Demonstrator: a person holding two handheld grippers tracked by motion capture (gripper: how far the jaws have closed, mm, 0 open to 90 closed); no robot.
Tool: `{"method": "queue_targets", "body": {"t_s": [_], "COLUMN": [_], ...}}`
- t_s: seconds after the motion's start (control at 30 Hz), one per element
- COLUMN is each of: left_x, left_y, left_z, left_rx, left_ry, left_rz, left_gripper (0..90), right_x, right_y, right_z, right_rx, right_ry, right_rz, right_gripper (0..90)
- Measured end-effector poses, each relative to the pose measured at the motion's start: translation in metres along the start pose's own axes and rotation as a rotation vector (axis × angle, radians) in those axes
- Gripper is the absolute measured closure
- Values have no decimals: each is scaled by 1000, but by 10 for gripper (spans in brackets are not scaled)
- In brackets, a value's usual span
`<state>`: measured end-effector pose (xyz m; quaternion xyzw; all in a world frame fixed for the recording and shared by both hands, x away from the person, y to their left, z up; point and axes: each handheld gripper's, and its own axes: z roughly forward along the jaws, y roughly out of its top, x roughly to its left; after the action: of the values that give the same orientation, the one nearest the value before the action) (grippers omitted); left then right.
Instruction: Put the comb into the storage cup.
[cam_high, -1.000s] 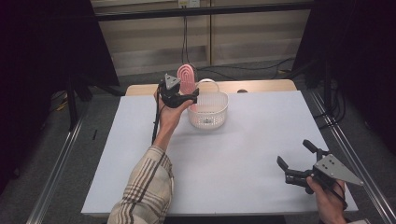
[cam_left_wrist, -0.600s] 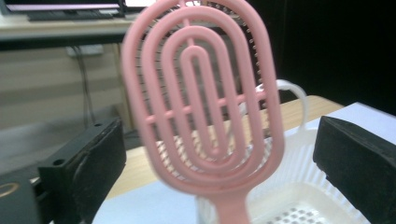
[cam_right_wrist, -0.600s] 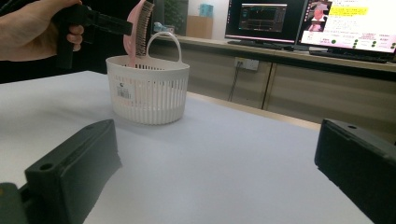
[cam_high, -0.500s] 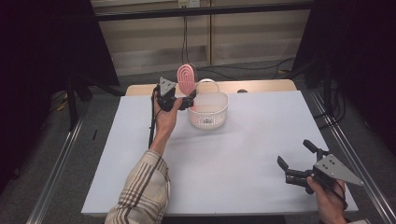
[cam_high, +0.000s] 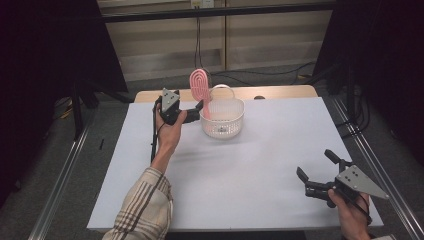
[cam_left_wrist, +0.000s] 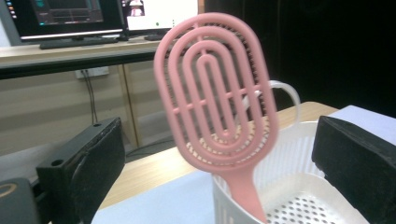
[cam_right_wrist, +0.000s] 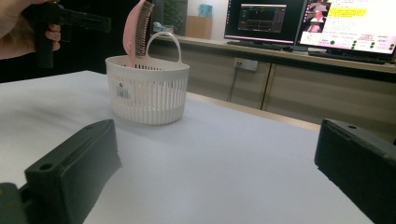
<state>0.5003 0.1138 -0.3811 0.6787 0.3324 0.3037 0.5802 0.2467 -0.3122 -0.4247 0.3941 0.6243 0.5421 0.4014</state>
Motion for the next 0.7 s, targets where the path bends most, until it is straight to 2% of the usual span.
{"method": "queue_targets", "body": {"t_s": [0.1,0.23,0.4,0.53,0.6,0.7], "left_x": [-1,-4,-4,-2,-2,-6], "left_y": [4,4,2,0,0,3], "left_z": [-7,-17,-27,-33,-38,-48], "left_rx": [-14,-26,-23,-26,-33,-36], "left_ry": [-2,-12,-15,-15,-23,-14], "left_rz": [2,-16,-4,-27,-70,-49], "left_gripper": [27,27,17,18,29,33], "right_x": [0,0,0,0,0,0], "right_y": [0,0,0,0,0,-1], "right_z": [0,0,0,0,0,1], "right_rx": [4,2,3,3,3,6], "right_ry": [-2,-3,-4,-6,-8,-11], "right_rz": [3,2,3,3,1,-2], "right_gripper": [0,0,0,0,0,0]}}
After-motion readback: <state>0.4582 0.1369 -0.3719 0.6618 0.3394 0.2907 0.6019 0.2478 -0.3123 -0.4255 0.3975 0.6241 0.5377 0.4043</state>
